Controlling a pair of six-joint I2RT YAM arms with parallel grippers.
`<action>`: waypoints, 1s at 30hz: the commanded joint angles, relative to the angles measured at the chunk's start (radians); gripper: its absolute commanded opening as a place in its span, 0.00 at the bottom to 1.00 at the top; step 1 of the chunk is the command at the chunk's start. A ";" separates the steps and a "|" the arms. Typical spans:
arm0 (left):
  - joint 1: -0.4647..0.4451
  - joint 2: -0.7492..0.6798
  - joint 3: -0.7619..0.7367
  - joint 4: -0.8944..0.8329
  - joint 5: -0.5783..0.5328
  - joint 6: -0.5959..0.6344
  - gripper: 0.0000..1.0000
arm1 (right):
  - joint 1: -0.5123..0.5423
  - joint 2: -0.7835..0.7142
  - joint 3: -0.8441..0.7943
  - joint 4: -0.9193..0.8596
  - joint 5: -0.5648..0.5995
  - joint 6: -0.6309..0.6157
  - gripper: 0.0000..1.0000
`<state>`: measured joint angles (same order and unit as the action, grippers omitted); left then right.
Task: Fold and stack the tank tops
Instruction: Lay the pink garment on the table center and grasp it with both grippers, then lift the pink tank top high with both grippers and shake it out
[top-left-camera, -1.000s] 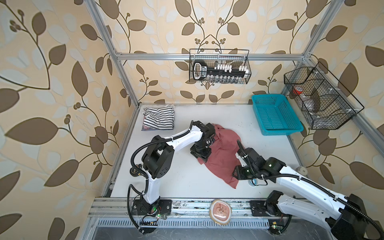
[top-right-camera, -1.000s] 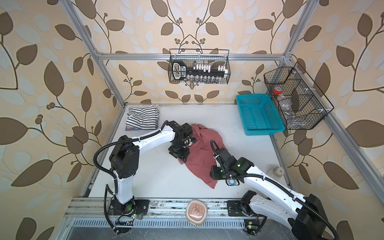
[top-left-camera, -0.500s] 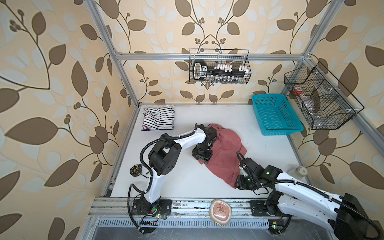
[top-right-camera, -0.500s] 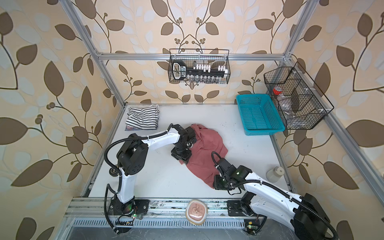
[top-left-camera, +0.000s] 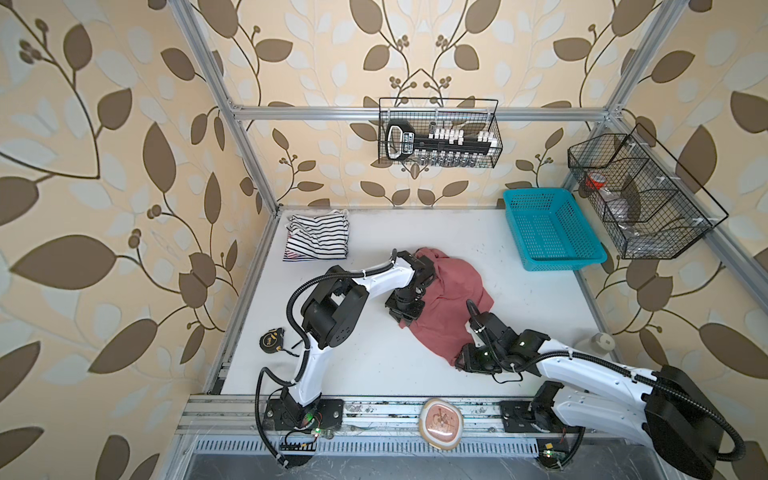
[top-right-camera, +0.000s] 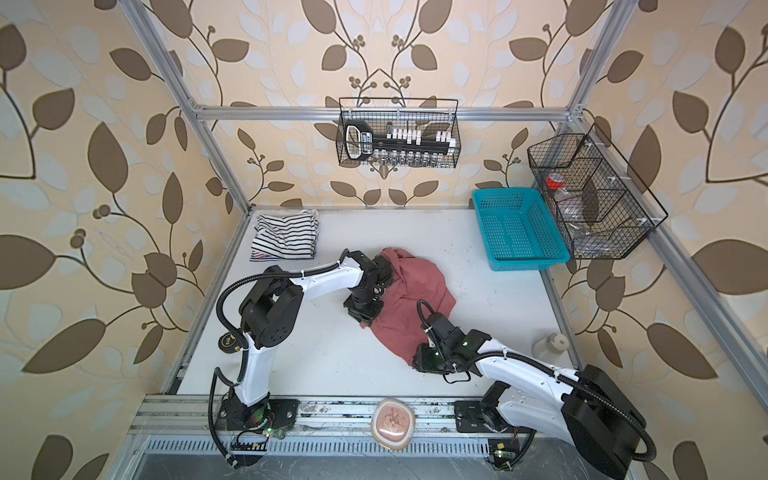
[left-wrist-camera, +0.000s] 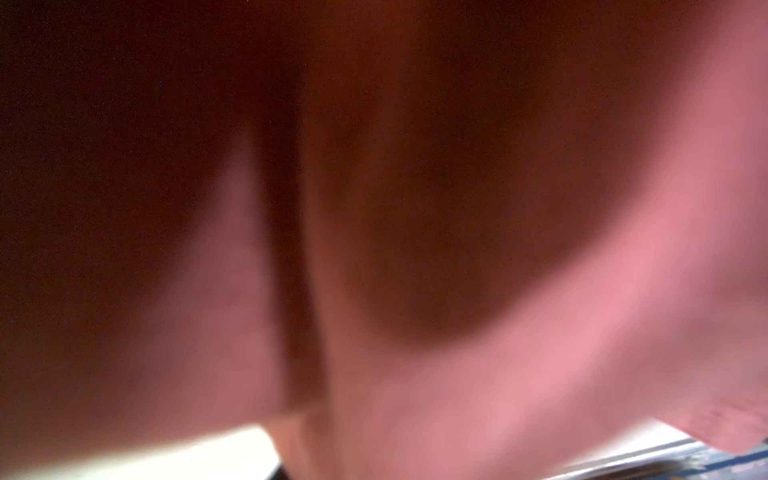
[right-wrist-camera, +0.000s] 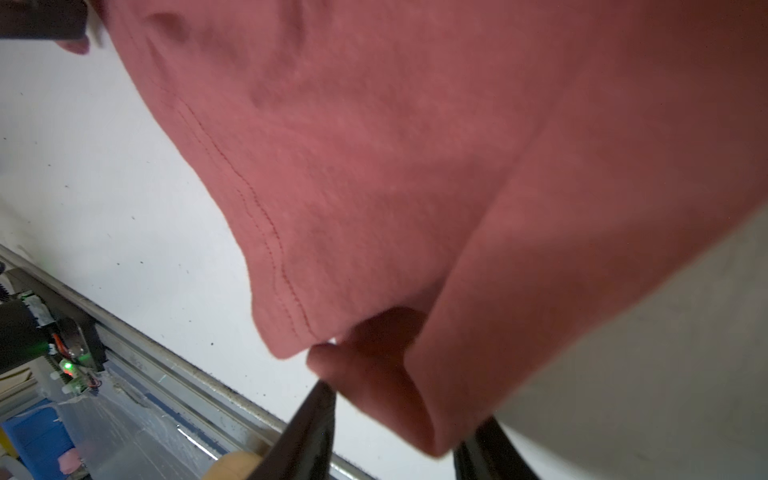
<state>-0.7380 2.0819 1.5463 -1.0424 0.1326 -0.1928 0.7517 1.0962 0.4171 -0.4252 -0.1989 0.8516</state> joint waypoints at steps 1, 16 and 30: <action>0.016 0.002 -0.008 -0.019 -0.014 -0.009 0.19 | 0.006 0.040 -0.036 -0.041 0.015 0.003 0.32; 0.213 -0.296 0.030 -0.097 0.064 -0.012 0.00 | -0.106 -0.269 0.297 -0.510 0.209 -0.154 0.00; 0.518 -0.735 0.086 -0.028 0.408 -0.101 0.00 | -0.503 -0.225 0.904 -0.604 0.131 -0.527 0.00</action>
<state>-0.2577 1.4273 1.5921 -1.0958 0.4145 -0.2405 0.2596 0.8608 1.2171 -1.0103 -0.0582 0.4141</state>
